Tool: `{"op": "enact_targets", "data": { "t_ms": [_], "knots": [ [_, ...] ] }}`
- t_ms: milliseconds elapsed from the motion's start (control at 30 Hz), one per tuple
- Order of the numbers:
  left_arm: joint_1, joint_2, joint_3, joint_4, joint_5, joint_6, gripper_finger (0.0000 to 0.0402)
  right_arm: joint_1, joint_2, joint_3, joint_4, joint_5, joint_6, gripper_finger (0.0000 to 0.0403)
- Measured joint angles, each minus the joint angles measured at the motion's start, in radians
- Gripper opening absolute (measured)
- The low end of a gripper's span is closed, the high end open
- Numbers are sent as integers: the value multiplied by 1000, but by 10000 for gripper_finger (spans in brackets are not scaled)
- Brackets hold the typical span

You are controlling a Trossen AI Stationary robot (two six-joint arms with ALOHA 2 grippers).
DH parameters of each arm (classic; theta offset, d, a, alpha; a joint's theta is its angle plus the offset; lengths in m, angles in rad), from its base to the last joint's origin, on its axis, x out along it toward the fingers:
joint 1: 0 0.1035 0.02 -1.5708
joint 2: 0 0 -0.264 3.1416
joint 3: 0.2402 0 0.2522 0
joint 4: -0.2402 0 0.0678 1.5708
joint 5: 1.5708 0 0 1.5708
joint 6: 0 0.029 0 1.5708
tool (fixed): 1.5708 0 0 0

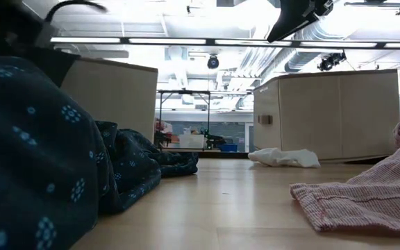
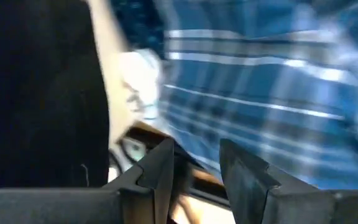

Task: Sort clothes
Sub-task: Put the black pants into the left laundry bin

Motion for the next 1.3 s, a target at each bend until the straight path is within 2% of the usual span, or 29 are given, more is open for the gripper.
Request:
{"op": "enact_targets", "data": {
  "t_ms": [233, 467, 667, 733, 867, 933, 1033, 1100, 1200, 1300],
  "knots": [
    [-129, 65, -54, -59, -384, -222, 117, 0, 0, 0, 7, 21, -10, 172],
    [-128, 63, -28, -50, -670, -270, 113, 0, 0, 0, 8, 20, -10, 172],
    [-78, 28, 34, -53, -889, -222, 84, 0, 0, 0, 10, 20, -10, 172],
    [-58, 10, 64, -54, -881, -189, 74, 0, 0, 0, 9, 17, -10, 172],
    [-28, -30, 136, -54, -719, -100, 58, 0, 0, 0, 9, 12, -10, 172],
    [-34, -49, 168, -36, -584, -64, 53, 0, 0, 0, 9, 12, -10, 172],
    [-53, -72, 174, 68, -323, -23, 47, 0, 0, 0, 9, 11, -7, 172],
    [-72, -76, 152, 130, -203, -12, 44, 0, 0, 0, 10, 11, -6, 172],
    [-110, -58, 87, 161, -162, -33, 37, 0, 0, 0, 10, 16, -7, 172],
    [-139, -32, -1, 129, -239, -137, 24, 0, 0, 0, 10, 19, -7, 172]
  ]
}}
